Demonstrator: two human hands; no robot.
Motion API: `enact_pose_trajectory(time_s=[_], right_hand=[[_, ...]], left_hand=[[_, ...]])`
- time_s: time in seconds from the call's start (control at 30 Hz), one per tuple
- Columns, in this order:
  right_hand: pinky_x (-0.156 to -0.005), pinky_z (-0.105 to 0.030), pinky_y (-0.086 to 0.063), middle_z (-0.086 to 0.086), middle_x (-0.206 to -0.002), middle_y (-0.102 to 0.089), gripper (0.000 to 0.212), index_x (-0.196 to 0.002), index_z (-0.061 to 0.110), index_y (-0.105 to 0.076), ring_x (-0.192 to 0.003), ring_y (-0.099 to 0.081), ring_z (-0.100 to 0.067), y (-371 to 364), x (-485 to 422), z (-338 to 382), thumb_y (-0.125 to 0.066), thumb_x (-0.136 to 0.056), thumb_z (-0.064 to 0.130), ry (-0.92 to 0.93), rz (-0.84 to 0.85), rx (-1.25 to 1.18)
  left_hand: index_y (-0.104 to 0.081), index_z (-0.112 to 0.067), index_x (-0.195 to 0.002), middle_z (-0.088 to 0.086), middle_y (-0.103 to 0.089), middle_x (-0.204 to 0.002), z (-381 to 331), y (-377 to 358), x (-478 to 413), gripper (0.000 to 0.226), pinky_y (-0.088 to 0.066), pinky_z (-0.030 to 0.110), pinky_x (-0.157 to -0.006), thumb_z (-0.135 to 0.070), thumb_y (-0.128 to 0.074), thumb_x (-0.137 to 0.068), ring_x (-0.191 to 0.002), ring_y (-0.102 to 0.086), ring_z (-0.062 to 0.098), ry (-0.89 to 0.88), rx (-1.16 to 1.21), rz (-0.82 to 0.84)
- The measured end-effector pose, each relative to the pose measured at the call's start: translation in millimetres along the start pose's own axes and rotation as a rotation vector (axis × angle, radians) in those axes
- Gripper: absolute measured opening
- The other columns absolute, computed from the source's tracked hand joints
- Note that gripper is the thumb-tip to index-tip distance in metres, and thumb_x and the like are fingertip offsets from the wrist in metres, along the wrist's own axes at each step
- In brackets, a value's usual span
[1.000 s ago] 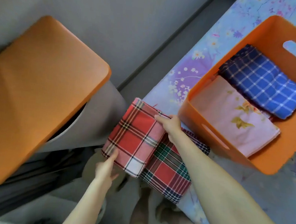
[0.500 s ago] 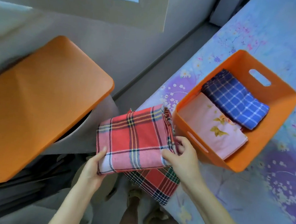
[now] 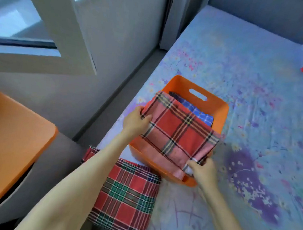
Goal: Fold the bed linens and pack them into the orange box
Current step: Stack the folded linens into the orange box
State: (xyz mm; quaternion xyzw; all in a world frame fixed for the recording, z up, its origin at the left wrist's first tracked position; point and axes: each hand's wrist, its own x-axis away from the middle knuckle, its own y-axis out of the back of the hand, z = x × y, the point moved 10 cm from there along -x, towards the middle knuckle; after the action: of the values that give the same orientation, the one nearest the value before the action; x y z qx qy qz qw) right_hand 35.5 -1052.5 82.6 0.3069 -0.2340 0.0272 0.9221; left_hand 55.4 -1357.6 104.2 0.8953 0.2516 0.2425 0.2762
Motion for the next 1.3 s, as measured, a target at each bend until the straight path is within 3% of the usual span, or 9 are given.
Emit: enact_pose_trajectory(time_s=[0.17,0.33,0.43,0.57,0.73,0.9,1.1,1.2,1.3], right_hand=[[-0.071,-0.030,-0.049,-0.013,-0.093,-0.066,0.019,-0.089,0.008,-0.061,-0.094,-0.064,-0.032,-44,-10,-30,-0.060,-0.076,0.023,-0.009,0.263,0.623],[-0.086,-0.034,-0.048,-0.009,-0.118,-0.061,0.028,-0.117,0.012,-0.061,-0.110,-0.058,-0.028,-20,-28,36,-0.044,-0.094,0.011,0.266,0.064,1.215],[-0.082,-0.036,-0.047,-0.010,-0.126,-0.052,0.041,-0.131,0.013,-0.044,-0.112,-0.054,-0.028,-20,-54,56,-0.052,-0.095,0.031,0.367,-0.005,1.122],[-0.090,-0.036,-0.043,-0.013,-0.146,-0.037,0.063,-0.150,0.019,-0.017,-0.124,-0.044,-0.032,-52,-84,40,-0.050,-0.097,0.014,0.461,0.300,0.905],[-0.114,-0.035,-0.022,-0.006,-0.160,0.001,0.068,-0.151,0.029,0.001,-0.146,-0.007,-0.027,-78,-106,4,-0.039,-0.100,0.009,0.358,0.737,0.931],[-0.096,-0.028,-0.042,-0.008,-0.157,-0.017,0.082,-0.152,0.026,-0.002,-0.130,-0.042,-0.024,-76,-113,9,-0.058,-0.092,0.022,0.304,0.786,0.806],[-0.101,-0.035,-0.041,-0.009,-0.147,-0.038,0.100,-0.149,0.011,-0.021,-0.129,-0.043,-0.027,-72,-131,6,-0.081,-0.071,0.027,0.025,0.779,0.814],[-0.097,-0.035,-0.043,-0.014,-0.142,-0.045,0.101,-0.151,0.008,-0.015,-0.126,-0.048,-0.028,-72,-124,11,-0.079,-0.074,0.021,0.011,0.734,0.836],[-0.084,-0.033,-0.052,-0.010,-0.119,-0.064,0.098,-0.150,0.009,-0.019,-0.103,-0.063,-0.022,-67,-119,18,-0.079,-0.073,0.022,0.047,0.663,0.905]], left_hand=[[-0.049,-0.007,-0.104,0.007,-0.053,-0.087,-7,-35,-4,0.026,-0.034,0.034,-0.059,0.003,-0.047,-0.080,-0.090,-0.057,0.031,-0.172,-0.636,0.117],[-0.059,-0.012,-0.118,0.012,-0.050,-0.131,-48,-68,3,0.047,-0.048,0.036,-0.074,-0.009,-0.068,-0.072,-0.120,-0.045,0.034,-0.627,-0.992,0.105],[-0.019,-0.026,-0.149,0.007,-0.005,-0.159,-25,-97,-11,0.081,-0.048,0.035,-0.080,-0.009,-0.053,-0.078,-0.142,-0.017,0.032,-0.543,-1.083,0.436],[0.003,-0.030,-0.150,0.011,0.011,-0.158,-17,-105,-11,0.090,-0.038,0.028,-0.053,-0.008,-0.047,-0.078,-0.079,-0.050,0.023,-0.489,-1.172,0.551],[0.008,-0.019,-0.150,0.014,0.014,-0.157,4,-111,4,0.087,-0.046,0.029,-0.059,-0.010,-0.050,-0.087,-0.075,-0.060,0.022,-0.511,-1.340,0.591],[0.011,-0.026,-0.149,0.003,0.018,-0.157,8,-108,-9,0.091,-0.052,0.029,-0.071,0.002,-0.048,-0.086,-0.088,-0.054,0.021,-0.485,-1.180,0.528],[-0.015,-0.011,-0.146,0.013,-0.040,-0.132,21,-76,-13,0.080,-0.048,0.031,-0.069,0.000,-0.062,-0.081,-0.100,-0.056,0.028,-0.082,-0.739,0.232],[-0.031,-0.003,-0.133,0.012,-0.055,-0.114,35,-82,-11,0.057,-0.051,0.029,-0.074,-0.021,-0.062,-0.088,-0.096,-0.061,0.026,0.091,-0.794,0.277],[-0.023,0.001,-0.140,0.015,-0.057,-0.115,41,-88,-17,0.073,-0.055,0.034,-0.080,-0.030,-0.064,-0.087,-0.098,-0.061,0.028,0.164,-0.792,0.324]])
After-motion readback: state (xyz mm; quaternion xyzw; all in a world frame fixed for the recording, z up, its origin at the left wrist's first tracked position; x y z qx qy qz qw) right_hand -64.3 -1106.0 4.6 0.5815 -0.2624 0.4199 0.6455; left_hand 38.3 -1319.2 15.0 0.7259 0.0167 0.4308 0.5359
